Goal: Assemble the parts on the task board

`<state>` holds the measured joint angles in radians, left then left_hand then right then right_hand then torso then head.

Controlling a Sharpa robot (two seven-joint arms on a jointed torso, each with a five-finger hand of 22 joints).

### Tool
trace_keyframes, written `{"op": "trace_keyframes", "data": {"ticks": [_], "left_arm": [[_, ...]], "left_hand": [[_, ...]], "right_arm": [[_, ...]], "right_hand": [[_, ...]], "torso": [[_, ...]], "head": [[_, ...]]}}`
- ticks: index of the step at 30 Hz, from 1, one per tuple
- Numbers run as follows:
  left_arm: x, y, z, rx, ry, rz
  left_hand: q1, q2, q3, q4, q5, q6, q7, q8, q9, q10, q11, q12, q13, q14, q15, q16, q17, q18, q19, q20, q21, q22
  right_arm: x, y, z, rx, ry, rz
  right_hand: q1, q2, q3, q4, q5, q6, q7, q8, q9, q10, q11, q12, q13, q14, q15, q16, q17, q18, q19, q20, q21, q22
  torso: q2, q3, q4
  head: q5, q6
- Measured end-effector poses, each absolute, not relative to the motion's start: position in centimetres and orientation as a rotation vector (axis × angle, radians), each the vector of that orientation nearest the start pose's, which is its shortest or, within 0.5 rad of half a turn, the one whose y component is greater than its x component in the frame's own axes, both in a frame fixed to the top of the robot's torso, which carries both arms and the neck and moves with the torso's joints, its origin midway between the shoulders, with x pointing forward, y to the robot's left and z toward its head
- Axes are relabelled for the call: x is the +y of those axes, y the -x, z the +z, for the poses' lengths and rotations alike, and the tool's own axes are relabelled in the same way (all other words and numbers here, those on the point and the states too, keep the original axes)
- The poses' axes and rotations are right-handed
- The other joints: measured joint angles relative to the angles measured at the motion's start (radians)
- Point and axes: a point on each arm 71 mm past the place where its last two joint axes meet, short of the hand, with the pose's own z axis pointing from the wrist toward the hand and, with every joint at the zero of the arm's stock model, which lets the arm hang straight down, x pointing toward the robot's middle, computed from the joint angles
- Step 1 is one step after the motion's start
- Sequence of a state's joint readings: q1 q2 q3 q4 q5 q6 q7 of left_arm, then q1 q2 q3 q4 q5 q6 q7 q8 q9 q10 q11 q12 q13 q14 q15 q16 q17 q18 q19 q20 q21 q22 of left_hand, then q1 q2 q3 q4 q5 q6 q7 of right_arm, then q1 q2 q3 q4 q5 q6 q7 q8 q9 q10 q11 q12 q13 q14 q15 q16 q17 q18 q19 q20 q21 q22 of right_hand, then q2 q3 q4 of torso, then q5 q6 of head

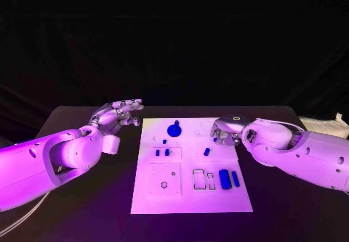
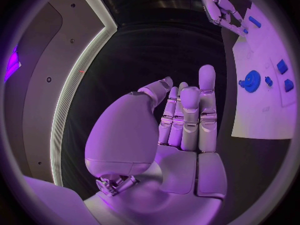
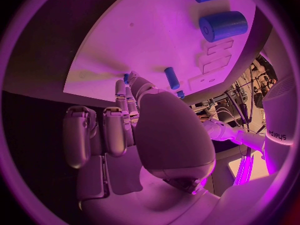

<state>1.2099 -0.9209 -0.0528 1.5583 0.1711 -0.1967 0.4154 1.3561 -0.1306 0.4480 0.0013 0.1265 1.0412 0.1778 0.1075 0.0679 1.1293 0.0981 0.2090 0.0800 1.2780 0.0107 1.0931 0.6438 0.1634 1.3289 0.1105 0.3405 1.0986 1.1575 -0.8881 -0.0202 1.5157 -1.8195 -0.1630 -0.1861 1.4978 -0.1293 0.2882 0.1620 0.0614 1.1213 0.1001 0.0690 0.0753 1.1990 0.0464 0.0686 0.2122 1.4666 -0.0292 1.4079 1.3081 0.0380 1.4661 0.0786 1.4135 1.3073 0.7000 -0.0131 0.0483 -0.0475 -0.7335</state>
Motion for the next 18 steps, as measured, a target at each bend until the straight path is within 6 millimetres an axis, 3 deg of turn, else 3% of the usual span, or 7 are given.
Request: {"op": "trace_keyframes", "data": {"ticks": [12,18], "left_arm": [[23.70,-48.22,-17.65,1.363,1.290,-1.659],[23.70,-48.21,-17.66,1.365,1.291,-1.659]], "left_hand": [[0.000,0.000,0.000,0.000,0.000,0.000,0.000,0.000,0.000,0.000,0.000,0.004,0.000,0.000,0.000,0.000,-0.001,0.000,0.000,0.000,0.000,-0.001],[0.000,0.000,-0.003,-0.003,0.000,-0.004,0.004,0.000,0.000,0.000,0.000,0.004,0.000,0.000,0.000,0.006,0.005,0.000,0.000,0.000,0.000,-0.002]], "right_arm": [[-22.25,-48.28,-20.91,1.725,0.470,0.311],[-22.31,-48.48,-21.07,1.732,0.471,0.307]], "right_hand": [[-0.001,0.001,0.023,0.003,0.000,0.021,-0.003,0.000,0.003,0.014,-0.007,0.000,-0.023,-0.001,-0.006,0.000,0.000,0.000,0.000,-0.007,0.000,0.001],[0.000,0.025,0.056,-0.006,-0.005,0.031,-0.009,0.000,0.004,0.024,-0.011,0.000,-0.040,0.001,-0.017,0.000,0.000,0.000,-0.002,-0.017,0.000,0.001]], "torso": [[0.000,0.0002,-0.0005],[0.000,0.0002,0.0010]], "head": [[0.001,0.002],[0.001,-0.001]]}}
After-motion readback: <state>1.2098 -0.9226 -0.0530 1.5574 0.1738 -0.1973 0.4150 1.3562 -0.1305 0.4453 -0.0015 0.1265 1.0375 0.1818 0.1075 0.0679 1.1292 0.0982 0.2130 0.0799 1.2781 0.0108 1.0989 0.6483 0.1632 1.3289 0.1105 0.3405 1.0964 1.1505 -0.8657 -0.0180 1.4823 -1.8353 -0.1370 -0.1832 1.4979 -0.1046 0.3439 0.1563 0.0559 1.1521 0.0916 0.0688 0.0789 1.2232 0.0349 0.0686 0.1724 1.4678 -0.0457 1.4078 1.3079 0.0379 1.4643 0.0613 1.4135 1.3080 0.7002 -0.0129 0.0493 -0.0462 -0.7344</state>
